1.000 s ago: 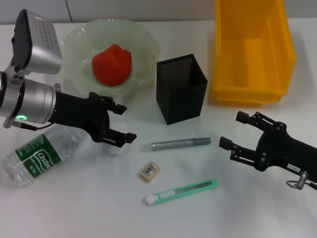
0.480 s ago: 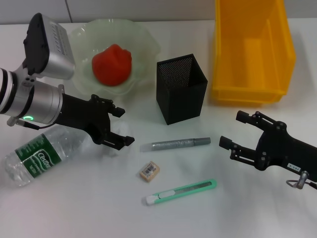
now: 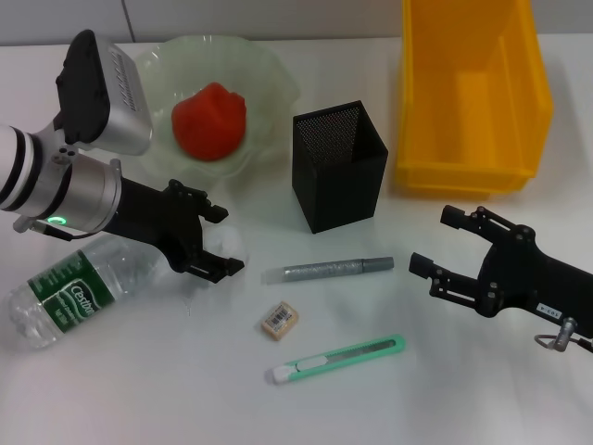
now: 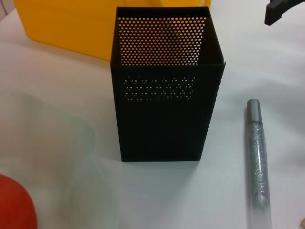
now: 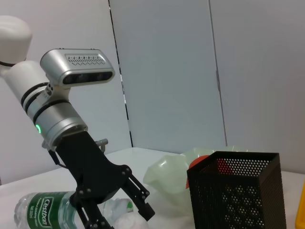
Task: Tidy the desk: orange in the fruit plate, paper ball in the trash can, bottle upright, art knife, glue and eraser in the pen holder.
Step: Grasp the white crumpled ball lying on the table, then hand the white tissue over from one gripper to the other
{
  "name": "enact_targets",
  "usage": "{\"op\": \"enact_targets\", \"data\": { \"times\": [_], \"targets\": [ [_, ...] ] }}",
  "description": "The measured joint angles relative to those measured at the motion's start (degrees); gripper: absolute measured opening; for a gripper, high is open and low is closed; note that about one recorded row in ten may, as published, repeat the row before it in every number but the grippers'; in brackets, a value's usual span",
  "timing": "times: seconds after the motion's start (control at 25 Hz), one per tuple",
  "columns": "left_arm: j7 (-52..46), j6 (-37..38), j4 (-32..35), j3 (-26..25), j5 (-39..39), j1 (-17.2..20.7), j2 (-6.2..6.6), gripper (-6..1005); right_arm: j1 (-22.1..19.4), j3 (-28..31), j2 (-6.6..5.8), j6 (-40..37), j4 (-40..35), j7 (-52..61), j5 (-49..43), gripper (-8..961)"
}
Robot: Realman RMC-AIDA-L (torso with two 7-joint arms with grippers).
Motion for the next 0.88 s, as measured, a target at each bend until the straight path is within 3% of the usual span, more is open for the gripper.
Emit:
{"op": "enact_targets", "data": {
  "times": [0.12,0.56,0.88],
  "targets": [
    [-0.01,0.00,0.12,0.24,0.02,0.00,0.00,827,0.06,0.00,0.00,0.00,0.00,0.02,0.00,823],
    [0.03,0.55,0.45,-1.10,-3.62,0.31,0.05,543,0.14,0.00,0.00,-0.07,0.00,0.08,0.00,822],
    [-2.33,10.97,-0.71,-12.50,-11.84,0.70,0.27,495,0.17,-0.30,0.04,-2.08,0.07,-0.80,0.00,822]
  ]
}}
